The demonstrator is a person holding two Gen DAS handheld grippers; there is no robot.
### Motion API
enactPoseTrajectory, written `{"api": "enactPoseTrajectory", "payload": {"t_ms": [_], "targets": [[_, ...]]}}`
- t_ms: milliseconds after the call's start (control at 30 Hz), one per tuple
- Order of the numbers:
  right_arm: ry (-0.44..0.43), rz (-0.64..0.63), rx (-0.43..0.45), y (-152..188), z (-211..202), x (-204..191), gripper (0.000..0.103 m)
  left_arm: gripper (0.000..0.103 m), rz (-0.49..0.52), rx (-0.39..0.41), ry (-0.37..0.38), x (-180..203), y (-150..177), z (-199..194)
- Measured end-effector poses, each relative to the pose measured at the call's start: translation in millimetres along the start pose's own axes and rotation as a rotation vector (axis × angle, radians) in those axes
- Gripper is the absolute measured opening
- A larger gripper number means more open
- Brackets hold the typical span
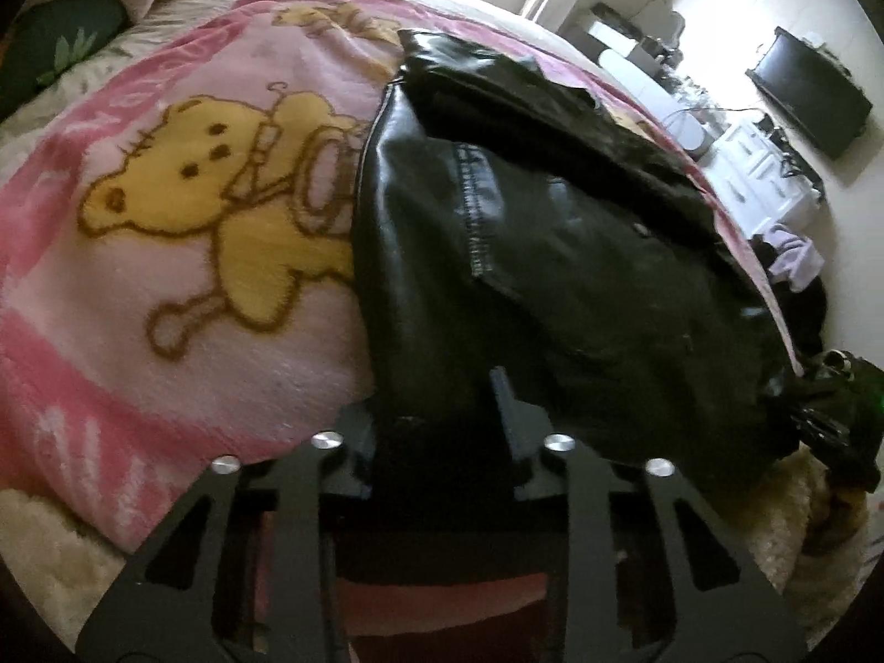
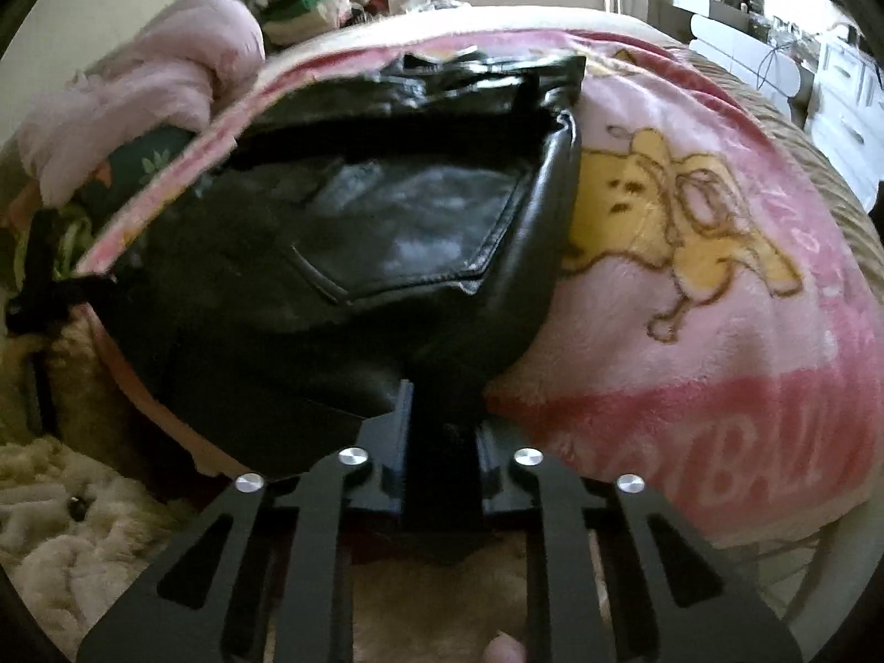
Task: Fold large clothes
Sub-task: 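Grasp the jacket hem with both tools, then lift the hem with both tools and fold it toward the collar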
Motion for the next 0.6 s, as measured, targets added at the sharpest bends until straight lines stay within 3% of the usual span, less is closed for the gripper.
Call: {"api": "enactPoseTrajectory", "payload": {"t_ms": [33,267,400,600], "targets": [[-0.019,0.015,0.020,0.2,-4.6,-0.6,0.012,0.013,0.003,-0.001,0.020,3.4,1.7,-3.7],[-0.162,0.109,0.210,-11.7,-58.5,0.0,0.009,0.013,-0.012,0.038,0.150,16.5,2.2,-52.0],[-0.217,0.169,0.324,-41.1,-73.6,8.8,0.009,0.012,-0.022,0.081,0.192,25.4,-22.6,-64.1],[-0.214,0.219,0.450,-90.5,-81.2,25.6,0.009,0.012,0.009,0.142,0.229,51.1,-64.7,-70.6]]}}
Point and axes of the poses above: each gripper's, at about its wrist camera, not at the fingertips, and z roughly the way its jaws point, x to its right, y to its underside, the point moved 8 cm from there along z, roughly the way its jaws point, and after that the axes turned 14 degrees about -z, right-handed, at the moved point
